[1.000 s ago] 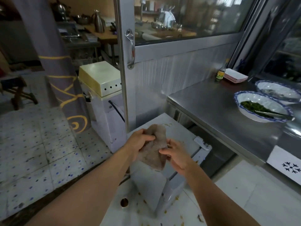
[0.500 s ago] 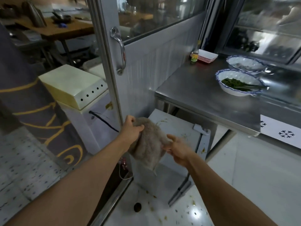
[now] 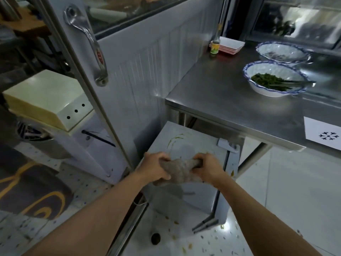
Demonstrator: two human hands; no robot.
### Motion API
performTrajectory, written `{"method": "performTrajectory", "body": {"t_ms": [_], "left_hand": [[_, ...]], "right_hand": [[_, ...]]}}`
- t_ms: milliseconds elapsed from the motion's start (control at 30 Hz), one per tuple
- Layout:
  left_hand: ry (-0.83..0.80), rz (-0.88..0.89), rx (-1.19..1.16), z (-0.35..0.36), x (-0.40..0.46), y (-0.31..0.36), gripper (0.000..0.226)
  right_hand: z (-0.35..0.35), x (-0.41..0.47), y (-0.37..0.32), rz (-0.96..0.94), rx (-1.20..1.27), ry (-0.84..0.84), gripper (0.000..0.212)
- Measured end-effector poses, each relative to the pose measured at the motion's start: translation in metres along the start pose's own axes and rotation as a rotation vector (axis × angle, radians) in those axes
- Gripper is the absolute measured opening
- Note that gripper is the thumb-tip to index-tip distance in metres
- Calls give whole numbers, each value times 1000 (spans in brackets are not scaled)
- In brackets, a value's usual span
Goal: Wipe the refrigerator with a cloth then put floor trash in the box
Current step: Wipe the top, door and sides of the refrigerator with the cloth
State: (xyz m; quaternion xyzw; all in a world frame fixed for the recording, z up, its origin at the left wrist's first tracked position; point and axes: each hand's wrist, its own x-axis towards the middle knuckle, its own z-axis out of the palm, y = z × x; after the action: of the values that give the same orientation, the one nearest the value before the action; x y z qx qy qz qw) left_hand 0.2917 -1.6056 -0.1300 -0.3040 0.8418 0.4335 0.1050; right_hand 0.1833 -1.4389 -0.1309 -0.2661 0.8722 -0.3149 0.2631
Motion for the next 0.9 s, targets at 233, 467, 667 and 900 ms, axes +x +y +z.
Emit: {"method": "performTrajectory", "body": {"t_ms": [233,467,667,900], "left_hand": [[-98,-46,-88,-3,36,-9,24],[-179,-113,-234,14,70,-25,26],[-167,38,156,23,96,-43,38],[100,161,366,8,101,-75,32]], "right_hand": [[-4,24,21,121,171,-11,20],[25,77,26,195,99,339,29],[58,113,24,247,-172,320,28],[107,88,6,159,-305,553,28]]}}
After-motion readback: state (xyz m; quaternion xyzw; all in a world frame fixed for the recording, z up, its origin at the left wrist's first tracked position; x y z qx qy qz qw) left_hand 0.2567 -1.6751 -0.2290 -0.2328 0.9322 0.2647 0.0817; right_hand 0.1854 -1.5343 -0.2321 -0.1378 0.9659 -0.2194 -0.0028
